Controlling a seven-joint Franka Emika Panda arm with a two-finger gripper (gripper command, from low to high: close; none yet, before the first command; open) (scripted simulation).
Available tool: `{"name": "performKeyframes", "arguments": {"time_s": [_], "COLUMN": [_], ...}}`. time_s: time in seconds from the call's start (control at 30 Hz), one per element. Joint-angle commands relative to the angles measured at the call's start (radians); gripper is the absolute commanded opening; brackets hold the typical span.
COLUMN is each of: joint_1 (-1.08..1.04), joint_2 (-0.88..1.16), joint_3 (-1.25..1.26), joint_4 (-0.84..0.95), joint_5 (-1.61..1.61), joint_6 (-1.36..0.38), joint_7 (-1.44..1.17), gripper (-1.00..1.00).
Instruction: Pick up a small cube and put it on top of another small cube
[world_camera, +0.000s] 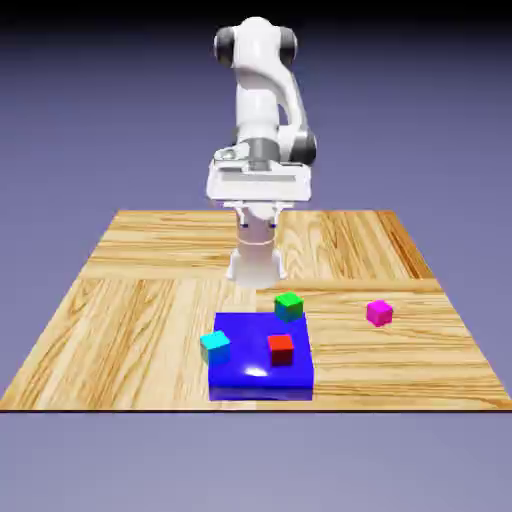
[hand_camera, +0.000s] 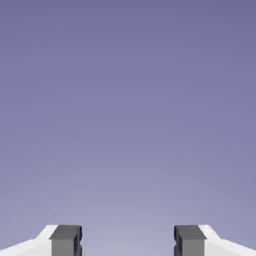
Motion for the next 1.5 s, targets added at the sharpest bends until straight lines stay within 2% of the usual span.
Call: {"name": "performKeyframes", "arguments": {"time_s": [0.0,0.63,0.7,0.93,0.97,1.23,1.47], "joint_1": [0.005,0.108,0.11,0.307,0.307,0.103,-0.151], "joint_2": [0.036,0.725,0.739,0.949,0.949,0.737,0.664], "joint_3": [0.036,0.709,0.723,0.477,0.477,0.717,0.495], "joint_4": [0.01,0.198,0.202,0.222,0.222,0.206,0.327], "joint_5": [-0.006,-0.119,-0.122,-0.359,-0.359,-0.118,0.015], "joint_6": [-0.022,-0.429,-0.438,-0.268,-0.268,-0.442,-0.587], "joint_7": [0.027,0.542,0.553,0.719,0.719,0.556,0.69], "gripper": [0.0,0.0,0.0,0.0,-1.0,-1.0,-1.0]}}
